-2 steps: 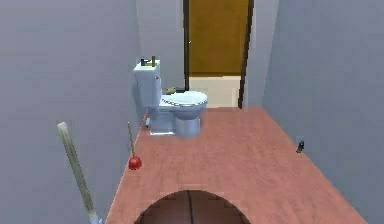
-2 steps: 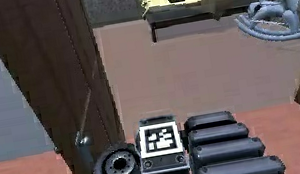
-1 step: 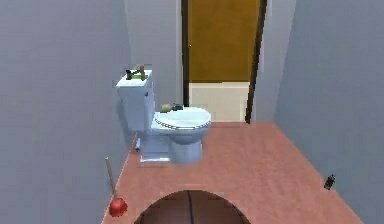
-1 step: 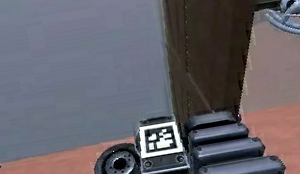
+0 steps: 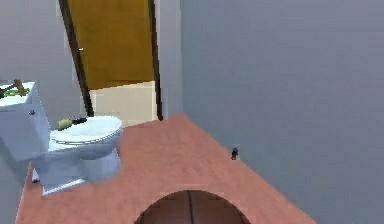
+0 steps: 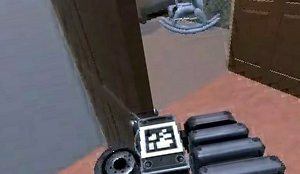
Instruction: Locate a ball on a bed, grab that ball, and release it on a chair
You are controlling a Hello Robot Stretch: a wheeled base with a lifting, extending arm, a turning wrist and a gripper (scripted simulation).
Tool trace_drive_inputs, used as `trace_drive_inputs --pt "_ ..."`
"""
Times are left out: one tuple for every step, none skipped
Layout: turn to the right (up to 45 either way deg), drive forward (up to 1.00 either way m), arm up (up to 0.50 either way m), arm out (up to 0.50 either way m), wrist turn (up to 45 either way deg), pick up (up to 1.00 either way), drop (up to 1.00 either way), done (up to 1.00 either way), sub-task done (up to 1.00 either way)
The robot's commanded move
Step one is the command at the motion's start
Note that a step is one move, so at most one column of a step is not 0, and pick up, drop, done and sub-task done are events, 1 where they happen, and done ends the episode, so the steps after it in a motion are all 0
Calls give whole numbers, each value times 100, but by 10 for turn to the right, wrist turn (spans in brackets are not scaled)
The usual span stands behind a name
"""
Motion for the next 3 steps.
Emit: trace_drive_inputs --pt "0 100 0 0 0 0 0 0 0" --pt "30 0 0 0 0 0 0 0 0" --pt "0 75 0 0 0 0 0 0 0"
